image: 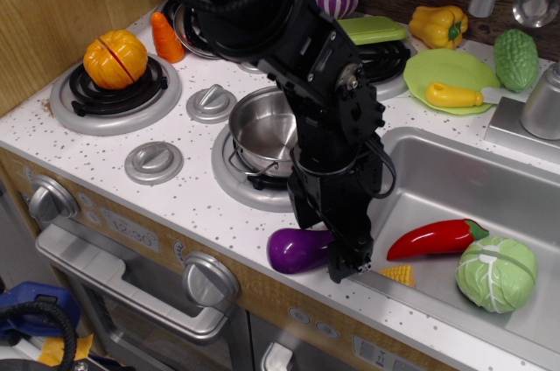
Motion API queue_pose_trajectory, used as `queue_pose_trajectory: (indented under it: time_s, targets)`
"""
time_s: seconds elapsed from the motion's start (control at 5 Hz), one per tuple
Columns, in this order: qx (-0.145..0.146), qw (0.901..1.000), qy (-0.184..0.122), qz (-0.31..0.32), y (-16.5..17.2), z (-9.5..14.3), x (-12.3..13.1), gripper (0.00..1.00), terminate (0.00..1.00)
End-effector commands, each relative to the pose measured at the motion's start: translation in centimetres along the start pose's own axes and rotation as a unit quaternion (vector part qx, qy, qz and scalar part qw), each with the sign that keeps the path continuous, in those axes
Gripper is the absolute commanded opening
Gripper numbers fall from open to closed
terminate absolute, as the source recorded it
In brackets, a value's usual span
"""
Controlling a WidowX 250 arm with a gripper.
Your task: Put eggplant in pot or pan
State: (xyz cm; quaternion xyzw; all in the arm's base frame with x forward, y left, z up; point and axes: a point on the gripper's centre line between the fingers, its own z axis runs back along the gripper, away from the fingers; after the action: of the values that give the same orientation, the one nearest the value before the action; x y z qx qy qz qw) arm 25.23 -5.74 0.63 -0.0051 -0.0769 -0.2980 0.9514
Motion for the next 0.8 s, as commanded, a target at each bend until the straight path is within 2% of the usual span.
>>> queue_pose_trajectory:
  time_s: [0.0,0.2,0.4,0.6]
  targets:
    - [0.012,0.9997,-0.02,0.009,0.0,-0.7,0.1,1.0,0.0]
    - [0.016,0.9994,-0.021,0.02,-0.1,-1.1,0.0,1.0,0.0]
    - [0.023,0.9992,-0.013,0.031,-0.6,0.0,0.3,0.0,0.0]
    - [0.032,0.999,0.013,0.029,-0.6,3.0,0.8,0.0,0.0]
